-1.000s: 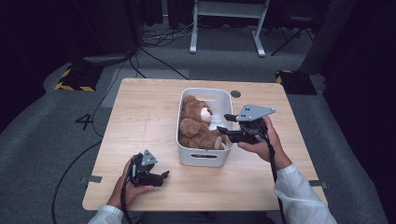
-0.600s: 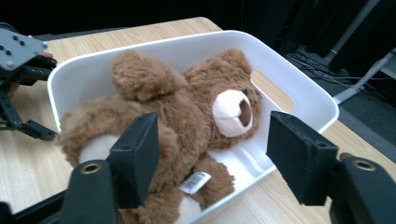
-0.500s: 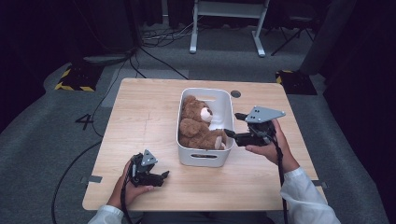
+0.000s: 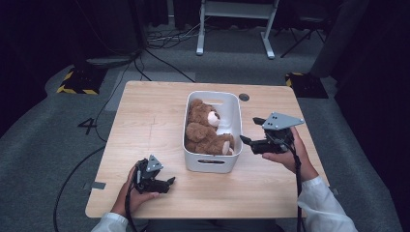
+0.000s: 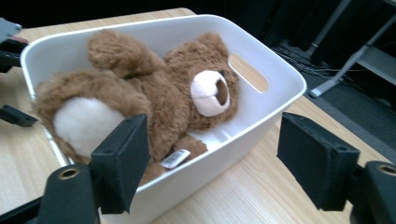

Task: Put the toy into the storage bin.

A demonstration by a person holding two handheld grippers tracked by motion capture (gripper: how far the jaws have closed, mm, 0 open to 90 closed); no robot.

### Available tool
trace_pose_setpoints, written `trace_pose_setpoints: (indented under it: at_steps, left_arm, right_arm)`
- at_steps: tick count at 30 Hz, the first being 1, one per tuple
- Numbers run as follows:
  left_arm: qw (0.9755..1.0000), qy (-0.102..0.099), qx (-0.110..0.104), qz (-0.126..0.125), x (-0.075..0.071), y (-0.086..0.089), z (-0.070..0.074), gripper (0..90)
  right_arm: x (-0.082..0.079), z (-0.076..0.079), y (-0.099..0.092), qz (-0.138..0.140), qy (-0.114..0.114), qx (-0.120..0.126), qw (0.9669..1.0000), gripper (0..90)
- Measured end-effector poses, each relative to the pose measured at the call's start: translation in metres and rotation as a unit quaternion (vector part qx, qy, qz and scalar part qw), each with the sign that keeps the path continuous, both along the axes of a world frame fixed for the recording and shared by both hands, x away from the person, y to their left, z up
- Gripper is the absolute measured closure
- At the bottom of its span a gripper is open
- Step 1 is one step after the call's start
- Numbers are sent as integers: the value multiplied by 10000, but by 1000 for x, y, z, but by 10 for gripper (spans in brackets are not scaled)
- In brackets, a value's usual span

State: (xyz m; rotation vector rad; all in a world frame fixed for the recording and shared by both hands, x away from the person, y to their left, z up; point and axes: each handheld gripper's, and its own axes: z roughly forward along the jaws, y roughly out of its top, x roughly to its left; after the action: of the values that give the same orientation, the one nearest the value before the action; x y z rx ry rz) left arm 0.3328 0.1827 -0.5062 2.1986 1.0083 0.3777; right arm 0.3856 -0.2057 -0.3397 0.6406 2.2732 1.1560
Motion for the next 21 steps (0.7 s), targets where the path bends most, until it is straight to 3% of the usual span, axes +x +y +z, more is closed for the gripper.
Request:
trace_pose_setpoints:
  at_steps: [21]
  left_arm:
    - [10000,0,4,3,0,0,0,149]
  right_arm:
    - [-6,-15,-23,-149,-115,-313,9993,239]
